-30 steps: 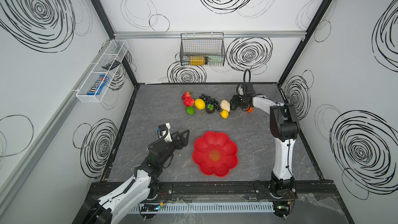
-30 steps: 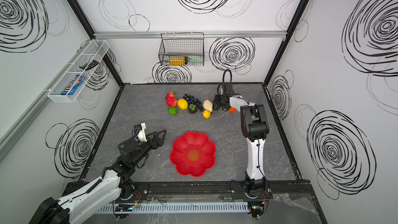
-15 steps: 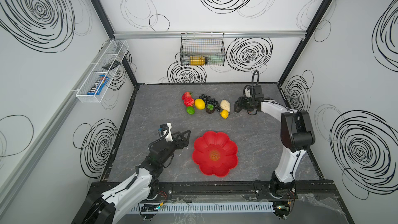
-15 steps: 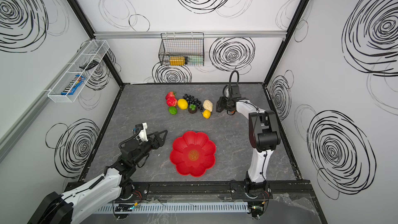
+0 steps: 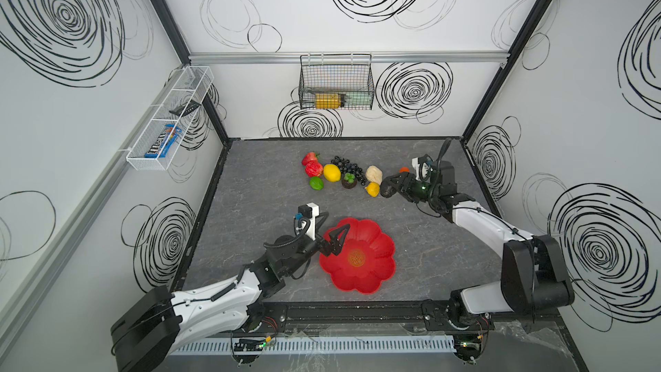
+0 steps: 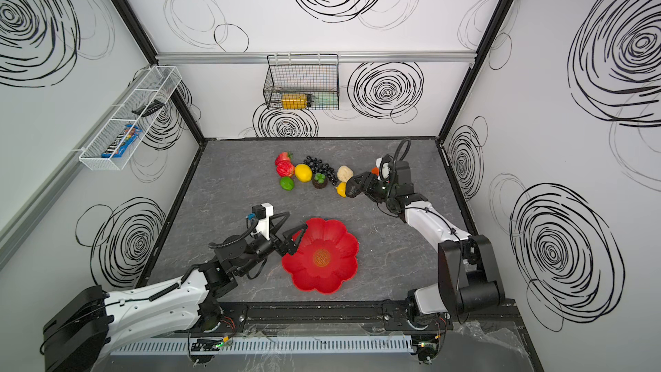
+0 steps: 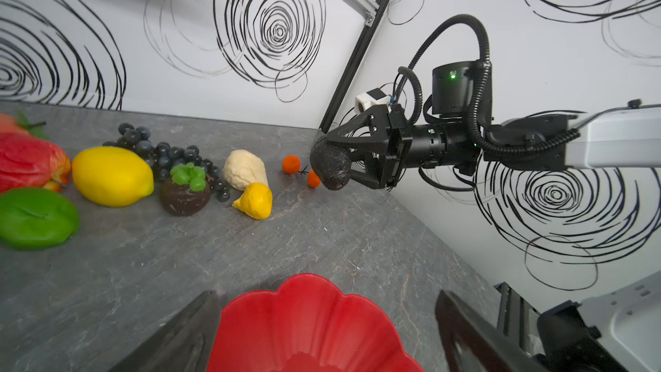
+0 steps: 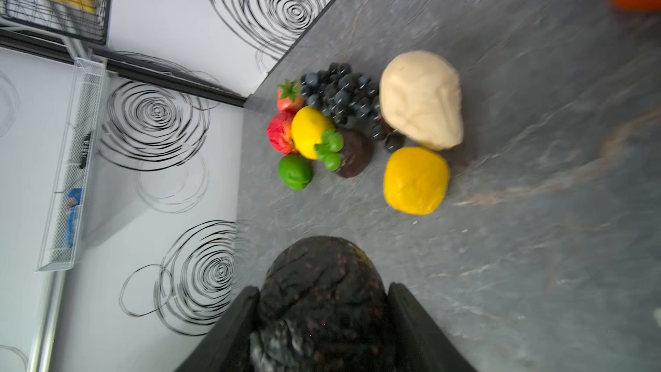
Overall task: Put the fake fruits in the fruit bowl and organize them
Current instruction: 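Carry the avocado toward the left gripper and hand it over above the bowl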
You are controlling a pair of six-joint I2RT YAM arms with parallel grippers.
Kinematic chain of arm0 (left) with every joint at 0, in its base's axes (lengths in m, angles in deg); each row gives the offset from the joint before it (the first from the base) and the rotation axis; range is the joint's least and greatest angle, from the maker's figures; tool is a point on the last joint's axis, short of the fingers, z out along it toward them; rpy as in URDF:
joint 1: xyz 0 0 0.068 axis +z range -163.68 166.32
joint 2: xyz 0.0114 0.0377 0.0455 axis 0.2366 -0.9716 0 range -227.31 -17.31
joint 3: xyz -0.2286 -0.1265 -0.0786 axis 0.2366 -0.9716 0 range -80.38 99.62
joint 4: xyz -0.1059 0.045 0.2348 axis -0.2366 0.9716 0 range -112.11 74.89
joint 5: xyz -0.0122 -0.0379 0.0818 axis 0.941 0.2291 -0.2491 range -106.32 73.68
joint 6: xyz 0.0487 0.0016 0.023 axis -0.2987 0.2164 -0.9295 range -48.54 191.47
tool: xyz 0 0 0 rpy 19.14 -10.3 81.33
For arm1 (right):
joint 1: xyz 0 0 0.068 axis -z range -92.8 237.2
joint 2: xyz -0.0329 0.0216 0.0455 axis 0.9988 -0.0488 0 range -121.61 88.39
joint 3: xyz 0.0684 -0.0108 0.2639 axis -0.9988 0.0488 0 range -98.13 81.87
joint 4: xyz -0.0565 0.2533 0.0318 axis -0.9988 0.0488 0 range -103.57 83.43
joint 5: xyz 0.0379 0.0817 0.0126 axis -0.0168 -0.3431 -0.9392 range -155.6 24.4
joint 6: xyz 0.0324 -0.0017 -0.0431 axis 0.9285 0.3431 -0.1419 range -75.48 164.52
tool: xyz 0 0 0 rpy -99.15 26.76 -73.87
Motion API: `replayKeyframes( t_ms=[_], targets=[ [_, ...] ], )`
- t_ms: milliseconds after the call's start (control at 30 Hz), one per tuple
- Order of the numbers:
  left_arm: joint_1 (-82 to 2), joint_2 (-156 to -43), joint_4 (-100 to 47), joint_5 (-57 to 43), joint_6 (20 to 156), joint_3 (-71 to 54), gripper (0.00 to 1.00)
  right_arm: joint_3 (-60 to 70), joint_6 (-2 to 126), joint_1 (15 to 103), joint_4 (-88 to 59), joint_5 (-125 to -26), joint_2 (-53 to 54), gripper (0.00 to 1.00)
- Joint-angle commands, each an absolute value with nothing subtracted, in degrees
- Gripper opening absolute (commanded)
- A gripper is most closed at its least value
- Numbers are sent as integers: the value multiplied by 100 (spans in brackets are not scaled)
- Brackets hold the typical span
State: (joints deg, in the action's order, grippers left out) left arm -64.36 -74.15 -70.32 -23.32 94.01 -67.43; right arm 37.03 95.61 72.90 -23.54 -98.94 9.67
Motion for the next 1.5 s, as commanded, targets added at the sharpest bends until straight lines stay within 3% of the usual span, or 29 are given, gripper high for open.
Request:
replayKeyframes(
  t_ms=[0, 333, 767, 1200, 1467],
  targets=[
    [-6637, -7874, -8312, -2629, 8538, -6597, 100, 4050, 10659, 6880, -3338, -10111, 1460, 60],
    [-7362, -9354, -8985, -3719, 7721, -5852, 98, 4832, 11794, 5777, -4073, -9395, 2160, 60],
    [-7433, -9738, -9335, -4101, 7801, -5849, 94, 5126, 12204, 4931, -4415, -8760, 2353, 60],
    [-7380, -9738, -9454, -3967, 7847, -5929, 80, 5088, 12292, 4542, -4543, -8559, 2229, 60],
    [-7286, -9734, -9333, -3829, 7971, -5901, 62, 5079, 12285, 4380, -4556, -8451, 2168, 60]
  ],
)
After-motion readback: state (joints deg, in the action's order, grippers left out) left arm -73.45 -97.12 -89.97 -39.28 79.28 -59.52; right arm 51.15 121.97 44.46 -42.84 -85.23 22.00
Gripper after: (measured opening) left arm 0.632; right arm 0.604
